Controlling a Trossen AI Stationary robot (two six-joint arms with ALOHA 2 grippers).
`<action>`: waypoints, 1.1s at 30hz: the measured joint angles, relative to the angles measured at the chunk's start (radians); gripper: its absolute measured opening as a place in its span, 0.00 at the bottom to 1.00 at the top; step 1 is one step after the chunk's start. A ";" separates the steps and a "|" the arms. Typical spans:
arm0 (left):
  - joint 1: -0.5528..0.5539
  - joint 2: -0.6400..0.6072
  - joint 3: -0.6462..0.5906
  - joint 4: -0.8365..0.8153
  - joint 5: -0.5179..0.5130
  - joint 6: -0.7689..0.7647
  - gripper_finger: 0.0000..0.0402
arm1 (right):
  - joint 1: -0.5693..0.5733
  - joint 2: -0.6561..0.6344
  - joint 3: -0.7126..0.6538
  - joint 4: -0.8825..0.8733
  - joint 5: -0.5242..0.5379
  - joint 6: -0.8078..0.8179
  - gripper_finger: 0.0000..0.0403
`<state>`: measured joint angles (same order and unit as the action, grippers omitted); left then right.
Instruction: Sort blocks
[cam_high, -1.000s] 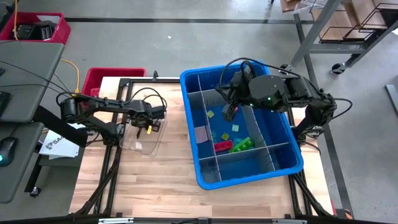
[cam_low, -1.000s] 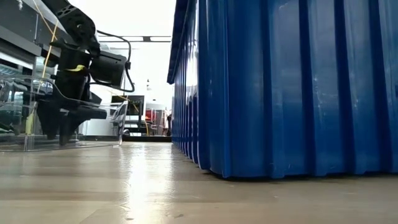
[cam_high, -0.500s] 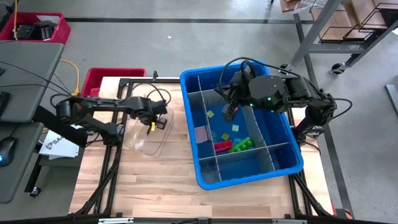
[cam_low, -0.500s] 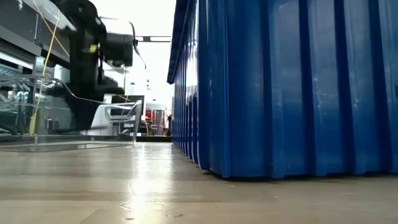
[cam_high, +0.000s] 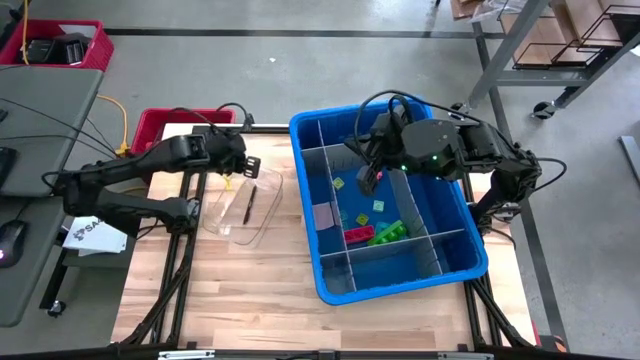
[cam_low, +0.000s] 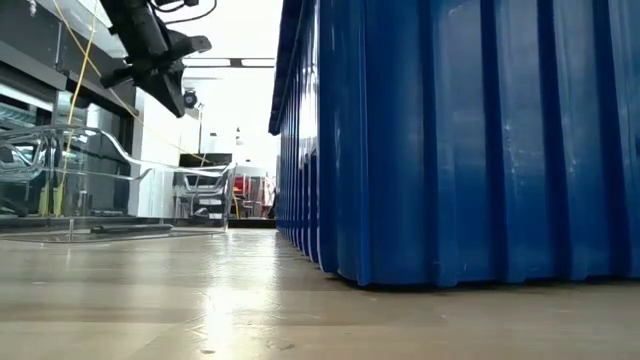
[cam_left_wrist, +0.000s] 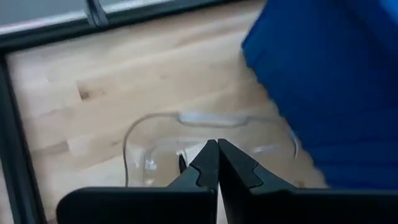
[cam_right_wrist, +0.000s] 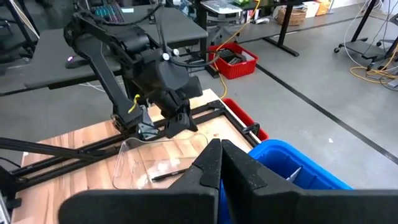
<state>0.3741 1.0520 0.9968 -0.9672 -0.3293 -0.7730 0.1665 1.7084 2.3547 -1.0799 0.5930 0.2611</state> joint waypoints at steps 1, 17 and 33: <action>0.003 0.008 -0.006 -0.003 0.014 0.007 0.00 | 0.000 0.000 0.000 0.000 0.000 0.000 0.00; -0.108 0.253 -0.244 0.231 0.206 -0.167 0.35 | 0.004 0.000 0.000 -0.001 -0.003 0.026 0.00; -0.119 0.518 -0.236 0.243 0.187 -0.274 0.57 | 0.004 0.000 0.000 -0.004 -0.027 0.037 0.00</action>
<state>0.2546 1.5705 0.7612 -0.7242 -0.1424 -1.0466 0.1707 1.7084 2.3547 -1.0838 0.5657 0.2977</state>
